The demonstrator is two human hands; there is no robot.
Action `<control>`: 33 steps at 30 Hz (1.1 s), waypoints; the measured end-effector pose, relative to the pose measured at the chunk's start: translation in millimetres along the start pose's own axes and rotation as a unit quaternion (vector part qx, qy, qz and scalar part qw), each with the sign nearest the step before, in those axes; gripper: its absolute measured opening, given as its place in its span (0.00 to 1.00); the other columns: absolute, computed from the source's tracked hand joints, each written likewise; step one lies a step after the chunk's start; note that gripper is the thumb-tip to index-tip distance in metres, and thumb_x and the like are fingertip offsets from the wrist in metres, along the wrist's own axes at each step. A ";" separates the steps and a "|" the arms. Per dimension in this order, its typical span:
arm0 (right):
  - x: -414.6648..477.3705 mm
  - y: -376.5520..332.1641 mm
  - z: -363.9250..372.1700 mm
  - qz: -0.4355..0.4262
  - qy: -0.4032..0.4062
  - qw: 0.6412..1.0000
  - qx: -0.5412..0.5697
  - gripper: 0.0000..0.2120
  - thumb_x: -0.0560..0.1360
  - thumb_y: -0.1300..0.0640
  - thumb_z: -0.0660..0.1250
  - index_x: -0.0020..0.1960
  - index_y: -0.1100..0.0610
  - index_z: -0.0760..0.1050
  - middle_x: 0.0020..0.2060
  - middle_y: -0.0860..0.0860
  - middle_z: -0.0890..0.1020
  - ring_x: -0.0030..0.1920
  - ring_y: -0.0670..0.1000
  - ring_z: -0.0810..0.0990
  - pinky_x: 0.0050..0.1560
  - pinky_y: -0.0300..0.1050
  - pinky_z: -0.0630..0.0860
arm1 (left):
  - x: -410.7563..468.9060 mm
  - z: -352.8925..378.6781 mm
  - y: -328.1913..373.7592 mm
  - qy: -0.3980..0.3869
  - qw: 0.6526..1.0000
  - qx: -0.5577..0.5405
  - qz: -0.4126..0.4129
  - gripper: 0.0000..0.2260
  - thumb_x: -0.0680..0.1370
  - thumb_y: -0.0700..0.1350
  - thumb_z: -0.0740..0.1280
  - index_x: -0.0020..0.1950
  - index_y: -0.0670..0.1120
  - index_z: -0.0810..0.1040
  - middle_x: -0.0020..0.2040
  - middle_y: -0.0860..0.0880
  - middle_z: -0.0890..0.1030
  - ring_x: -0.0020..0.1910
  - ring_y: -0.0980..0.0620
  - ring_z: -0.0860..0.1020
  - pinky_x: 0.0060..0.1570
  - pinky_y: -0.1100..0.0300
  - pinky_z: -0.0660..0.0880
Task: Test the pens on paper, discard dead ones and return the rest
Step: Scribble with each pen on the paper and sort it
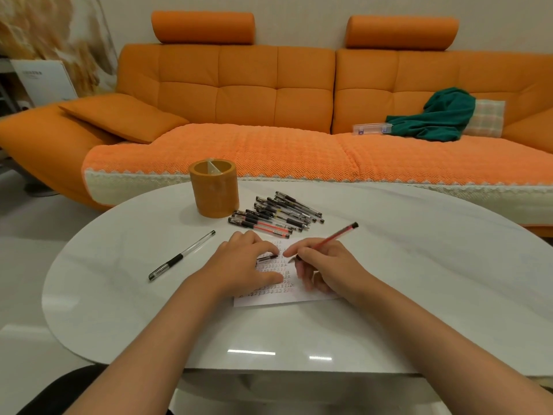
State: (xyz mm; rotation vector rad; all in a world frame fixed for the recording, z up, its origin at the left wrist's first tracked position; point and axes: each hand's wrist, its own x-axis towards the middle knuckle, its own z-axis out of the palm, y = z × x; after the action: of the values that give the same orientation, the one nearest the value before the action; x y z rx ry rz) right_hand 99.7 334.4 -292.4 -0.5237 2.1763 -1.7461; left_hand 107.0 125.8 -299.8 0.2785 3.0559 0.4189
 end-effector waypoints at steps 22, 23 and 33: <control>-8.7 8.2 -2.5 -0.012 -0.021 0.990 -0.139 0.09 0.72 0.69 0.69 0.36 0.64 0.71 0.25 0.53 0.77 0.23 0.48 0.74 0.26 0.39 0.69 | 0.2 -2.3 4.8 -0.023 1.000 -0.004 -0.014 0.31 0.69 0.70 0.70 0.70 0.63 0.69 0.69 0.55 0.66 0.69 0.52 0.61 0.66 0.52 0.63; -8.8 8.4 -2.7 -0.013 -0.020 0.990 -0.138 0.09 0.72 0.69 0.69 0.36 0.64 0.71 0.25 0.53 0.76 0.23 0.48 0.75 0.25 0.39 0.69 | 0.4 -2.6 4.9 -0.023 1.000 -0.005 -0.015 0.31 0.69 0.70 0.70 0.69 0.63 0.69 0.69 0.55 0.66 0.69 0.52 0.62 0.66 0.52 0.63; -9.5 9.6 1.1 -0.040 -0.023 0.983 -0.178 0.09 0.71 0.68 0.70 0.36 0.64 0.72 0.27 0.51 0.76 0.27 0.48 0.72 0.28 0.40 0.69 | 0.2 -5.8 7.1 -0.035 0.999 -0.006 -0.022 0.32 0.69 0.70 0.70 0.70 0.63 0.69 0.70 0.53 0.66 0.70 0.51 0.61 0.68 0.51 0.63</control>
State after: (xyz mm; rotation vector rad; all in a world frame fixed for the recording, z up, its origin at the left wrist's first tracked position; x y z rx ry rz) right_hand 107.8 339.6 -302.0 -0.7351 2.4773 -1.3678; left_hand 107.6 131.0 -292.3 0.2207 2.9838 0.4144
